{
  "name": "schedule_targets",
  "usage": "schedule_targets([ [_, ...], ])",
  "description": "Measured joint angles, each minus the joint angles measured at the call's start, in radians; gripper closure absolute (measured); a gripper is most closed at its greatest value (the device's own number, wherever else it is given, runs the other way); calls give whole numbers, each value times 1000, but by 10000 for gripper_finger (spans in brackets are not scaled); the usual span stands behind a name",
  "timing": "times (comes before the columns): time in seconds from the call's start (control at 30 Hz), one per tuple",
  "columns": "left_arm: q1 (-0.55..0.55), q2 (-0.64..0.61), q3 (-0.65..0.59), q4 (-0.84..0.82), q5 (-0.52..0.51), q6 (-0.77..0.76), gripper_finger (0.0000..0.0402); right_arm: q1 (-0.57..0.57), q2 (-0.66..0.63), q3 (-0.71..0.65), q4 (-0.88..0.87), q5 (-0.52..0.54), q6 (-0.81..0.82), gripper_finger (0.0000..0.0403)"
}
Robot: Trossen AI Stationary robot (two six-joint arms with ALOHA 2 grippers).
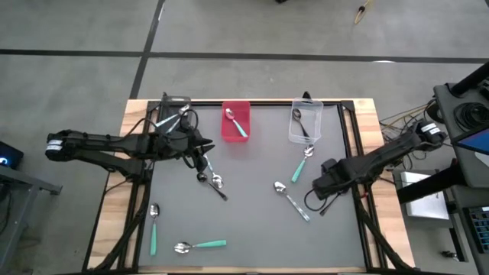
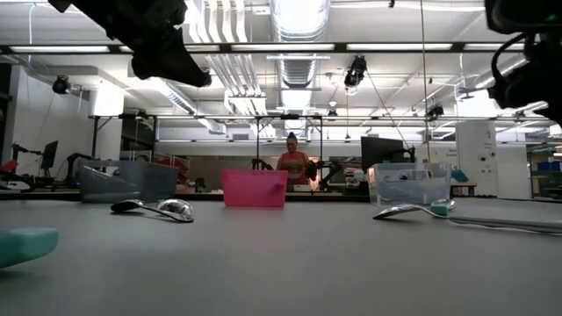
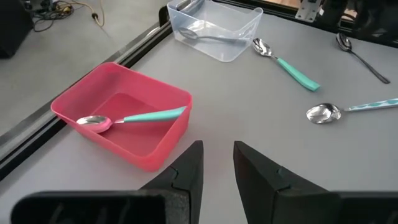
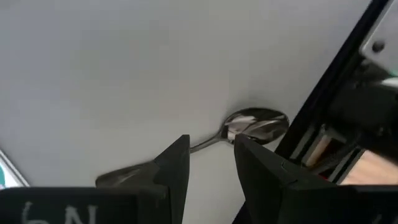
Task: Sort silverware by color (type)
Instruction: Put the black spoon into the transparent bin
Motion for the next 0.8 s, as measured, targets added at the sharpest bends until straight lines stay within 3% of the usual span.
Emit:
schedule_targets([
  [0.17, 0, 0, 0, 0, -1, 0, 331, 43, -55, -55, 73, 3, 118, 285],
  [0.47, 0, 0, 0, 1, -111, 6, 331, 139, -55, -164, 262, -27, 304, 285],
  [0.8, 0, 0, 0, 30, -207, 48, 331, 221, -39, -192, 298, -63, 468, 286],
])
